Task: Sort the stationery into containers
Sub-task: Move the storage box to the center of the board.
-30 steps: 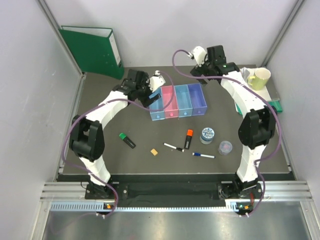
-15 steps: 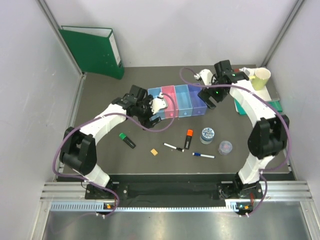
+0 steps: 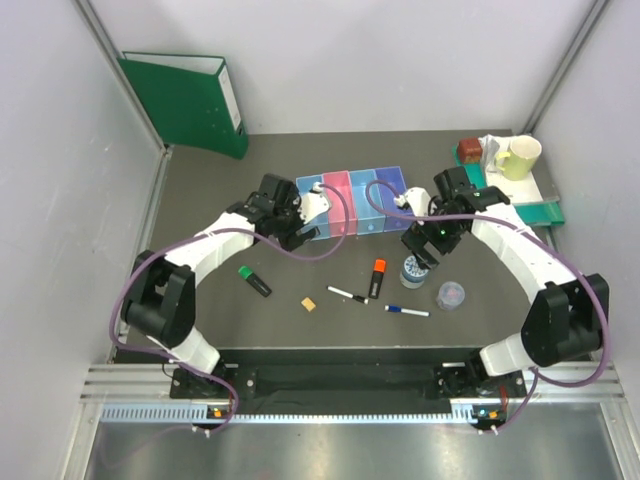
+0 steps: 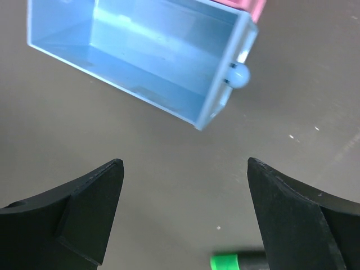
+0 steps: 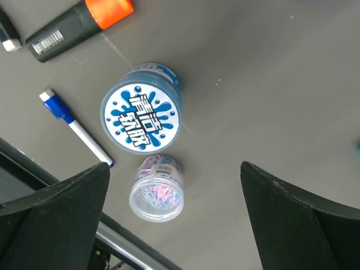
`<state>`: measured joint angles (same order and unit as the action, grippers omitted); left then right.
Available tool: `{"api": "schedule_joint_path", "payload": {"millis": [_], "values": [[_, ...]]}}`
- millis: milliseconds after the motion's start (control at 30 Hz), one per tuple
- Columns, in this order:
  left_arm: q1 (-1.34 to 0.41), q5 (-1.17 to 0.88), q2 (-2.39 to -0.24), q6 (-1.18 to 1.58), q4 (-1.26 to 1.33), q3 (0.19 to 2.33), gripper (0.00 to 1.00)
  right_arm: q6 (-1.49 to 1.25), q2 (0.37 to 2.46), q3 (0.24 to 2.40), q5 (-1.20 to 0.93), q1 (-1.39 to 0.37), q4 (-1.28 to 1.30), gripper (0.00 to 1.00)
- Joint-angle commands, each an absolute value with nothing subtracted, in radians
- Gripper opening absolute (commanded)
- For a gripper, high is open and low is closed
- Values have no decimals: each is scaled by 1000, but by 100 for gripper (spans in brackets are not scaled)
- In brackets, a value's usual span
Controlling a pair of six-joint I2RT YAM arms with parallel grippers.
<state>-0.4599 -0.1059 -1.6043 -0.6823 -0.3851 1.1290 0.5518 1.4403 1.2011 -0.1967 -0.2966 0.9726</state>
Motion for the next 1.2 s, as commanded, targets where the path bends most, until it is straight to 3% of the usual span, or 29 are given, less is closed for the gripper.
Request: {"api": "schedule_joint_path", "payload": {"millis": [0,1167], "values": [[-463,-70,-1626,-643,-287,1170,96,528,1417,1190,-212,-307,897,100],[-465,121,-1750,-634,-179,1247,96,537,1551,1115,-209,-408,816,99]]}}
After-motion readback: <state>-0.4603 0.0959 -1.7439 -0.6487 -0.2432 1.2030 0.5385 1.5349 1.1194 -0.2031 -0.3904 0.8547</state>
